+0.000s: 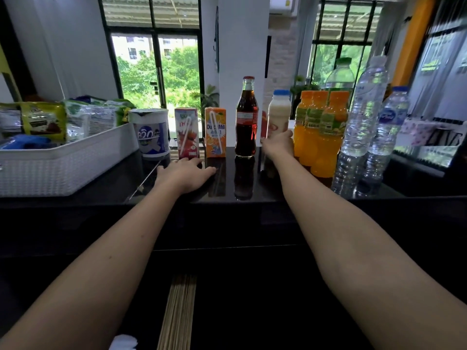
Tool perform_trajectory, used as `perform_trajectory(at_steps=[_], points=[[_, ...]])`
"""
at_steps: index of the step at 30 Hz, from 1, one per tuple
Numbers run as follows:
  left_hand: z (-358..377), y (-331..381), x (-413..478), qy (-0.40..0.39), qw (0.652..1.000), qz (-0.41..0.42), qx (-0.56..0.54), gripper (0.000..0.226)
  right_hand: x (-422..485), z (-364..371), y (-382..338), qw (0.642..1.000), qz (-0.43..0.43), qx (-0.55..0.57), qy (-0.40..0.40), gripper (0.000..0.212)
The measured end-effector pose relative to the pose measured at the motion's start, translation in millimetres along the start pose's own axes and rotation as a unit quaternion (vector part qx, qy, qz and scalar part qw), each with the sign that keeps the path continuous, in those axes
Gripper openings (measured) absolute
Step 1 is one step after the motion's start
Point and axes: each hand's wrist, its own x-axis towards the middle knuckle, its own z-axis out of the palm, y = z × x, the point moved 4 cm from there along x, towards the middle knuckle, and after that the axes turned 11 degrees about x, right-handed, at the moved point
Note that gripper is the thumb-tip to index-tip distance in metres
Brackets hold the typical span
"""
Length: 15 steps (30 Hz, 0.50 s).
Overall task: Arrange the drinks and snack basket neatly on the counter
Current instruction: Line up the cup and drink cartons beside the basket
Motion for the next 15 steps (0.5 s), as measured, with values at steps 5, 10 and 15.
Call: perform_trajectory(at_steps=[5,10,15], points=[[-0.8,1.5,1.1,-0.004,1.000,0.007,0.002,0.071,11.2,-1.5,0.9,1.000,-0.014,-0.014,0.017,0.065],[-0.2,-0.3,2.3,-0.007,1.000,0.009,0.003,0.070,8.6,-2.3,-0.3,0.997,-0.036,-0.068,0.030,0.067],[1.1,-0.2,3.0,-0.013,1.000,0.011,0.002,0.071,8.6,5.4,1.6,0.999,-0.036,-0.026,0.001,0.061]])
